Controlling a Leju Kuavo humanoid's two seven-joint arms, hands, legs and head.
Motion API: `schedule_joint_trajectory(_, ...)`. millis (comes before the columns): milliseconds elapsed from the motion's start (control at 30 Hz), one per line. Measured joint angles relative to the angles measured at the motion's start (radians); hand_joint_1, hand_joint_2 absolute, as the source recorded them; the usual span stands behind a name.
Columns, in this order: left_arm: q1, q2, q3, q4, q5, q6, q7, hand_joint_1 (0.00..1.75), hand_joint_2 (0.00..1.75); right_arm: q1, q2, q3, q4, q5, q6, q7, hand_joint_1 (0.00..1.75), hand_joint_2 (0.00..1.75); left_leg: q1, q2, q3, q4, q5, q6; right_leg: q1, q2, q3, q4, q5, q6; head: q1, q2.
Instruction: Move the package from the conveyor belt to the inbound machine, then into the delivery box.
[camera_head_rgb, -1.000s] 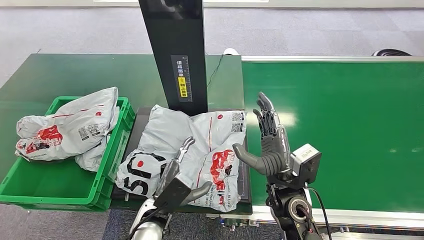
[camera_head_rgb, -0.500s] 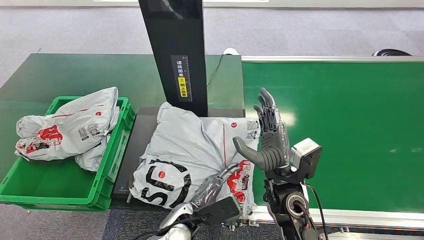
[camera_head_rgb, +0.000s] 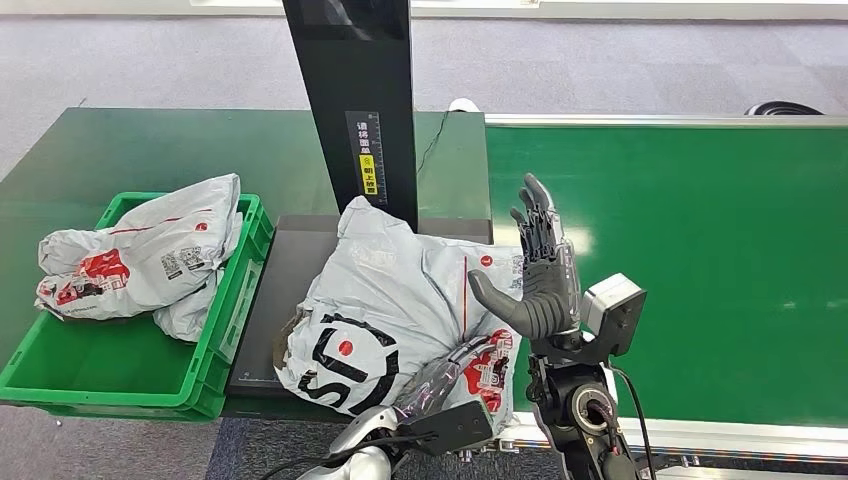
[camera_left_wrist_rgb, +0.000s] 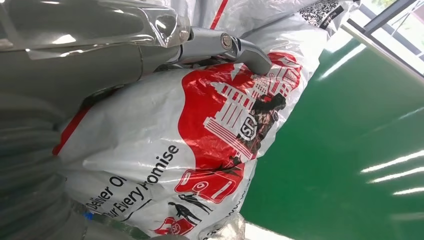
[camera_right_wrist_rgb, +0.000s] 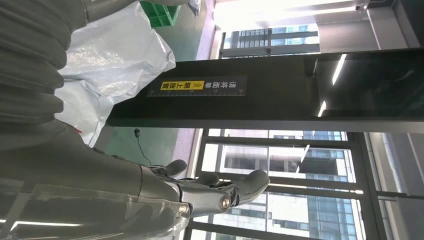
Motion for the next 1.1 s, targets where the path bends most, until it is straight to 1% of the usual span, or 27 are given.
schedule_joint_trajectory(33, 0.000, 0.000, 0.000, 0.001, 0.000, 0.000, 0.000, 1.23, 1.75, 0.001, 0.000, 0.000, -0.001, 0.000, 0.000, 0.000, 0.00, 1.75, 0.000, 0.000, 0.000, 0.000, 0.000, 0.000, 0.000, 0.000, 0.000, 0.000, 0.000, 0.000, 0.000, 0.000)
schedule_joint_trajectory(67, 0.000, 0.000, 0.000, 0.001, 0.000, 0.001, -0.001, 1.41, 1.75, 0.003, 0.000, 0.000, -0.002, 0.000, 0.000, 0.000, 0.00, 1.75, 0.000, 0.000, 0.000, 0.000, 0.000, 0.000, 0.000, 0.000, 0.000, 0.000, 0.000, 0.000, 0.000, 0.000)
schedule_joint_trajectory(233, 0.000, 0.003, 0.001, 0.000, -0.004, 0.027, -0.005, 1.72, 1.75, 0.017, -0.001, -0.001, -0.020, 0.003, 0.000, 0.000, 0.00, 1.75, 0.000, 0.000, 0.001, 0.000, 0.000, 0.000, 0.000, 0.000, 0.001, 0.000, 0.000, 0.000, 0.000, 0.000)
schedule_joint_trajectory(300, 0.000, 0.003, 0.000, 0.001, -0.020, 0.049, -0.004, 1.75, 1.75, 0.020, -0.002, -0.001, -0.030, 0.003, 0.000, 0.000, 0.00, 1.75, 0.000, 0.000, 0.001, 0.000, 0.000, 0.000, 0.000, 0.000, 0.000, 0.000, 0.000, 0.000, 0.000, 0.000)
schedule_joint_trajectory(467, -0.007, 0.002, -0.003, 0.026, -0.068, 0.112, 0.011, 1.75, 1.75, 0.020, -0.003, -0.007, -0.057, 0.002, -0.001, 0.006, 0.00, 1.75, 0.000, 0.000, 0.001, 0.000, 0.000, 0.000, 0.000, 0.000, 0.001, 0.000, 0.000, 0.000, 0.000, 0.000)
schedule_joint_trajectory(667, -0.048, -0.012, -0.004, 0.148, -0.114, 0.205, 0.025, 1.75, 1.75, 0.015, -0.003, -0.025, -0.079, 0.002, -0.001, 0.012, 0.00, 1.75, 0.000, 0.001, 0.010, -0.001, -0.003, 0.001, 0.000, 0.002, 0.011, 0.000, -0.001, 0.000, 0.000, 0.000)
schedule_joint_trajectory(800, -0.071, -0.021, -0.004, 0.201, -0.123, 0.219, 0.022, 1.75, 1.75, 0.013, -0.003, -0.034, -0.087, 0.001, -0.001, 0.012, 0.00, 1.75, 0.001, 0.003, 0.018, -0.002, -0.014, 0.003, 0.001, 0.003, 0.026, -0.001, -0.008, 0.000, 0.000, 0.000)
schedule_joint_trajectory(867, -0.077, -0.025, -0.004, 0.213, -0.123, 0.220, 0.022, 1.75, 1.75, 0.011, -0.003, -0.035, -0.093, 0.001, -0.001, 0.012, 0.00, 1.75, 0.001, 0.003, 0.026, -0.002, -0.019, 0.002, 0.001, 0.003, 0.032, -0.002, -0.013, 0.001, 0.000, 0.000)
schedule_joint_trajectory(933, -0.083, -0.032, -0.004, 0.219, -0.123, 0.220, 0.023, 1.75, 1.75, 0.005, -0.002, -0.035, -0.102, 0.001, -0.001, 0.012, 0.00, 1.75, 0.001, 0.003, 0.027, -0.002, -0.017, 0.003, 0.001, 0.003, 0.030, -0.002, -0.011, 0.000, 0.000, 0.000)
schedule_joint_trajectory(1000, -0.091, -0.039, -0.003, 0.222, -0.123, 0.220, 0.025, 1.75, 1.75, -0.004, 0.002, -0.036, -0.114, 0.001, -0.001, 0.013, 0.00, 1.75, 0.001, 0.003, 0.019, -0.002, -0.010, 0.004, 0.001, 0.004, 0.022, -0.002, -0.005, -0.001, 0.000, 0.000)
schedule_joint_trajectory(1100, -0.097, -0.041, -0.001, 0.229, -0.124, 0.227, 0.026, 1.75, 1.75, -0.010, 0.005, -0.036, -0.124, 0.001, -0.001, 0.013, 0.00, 1.75, 0.001, 0.003, 0.013, -0.002, -0.005, 0.002, 0.001, 0.004, 0.018, -0.001, -0.002, -0.001, 0.000, 0.000)
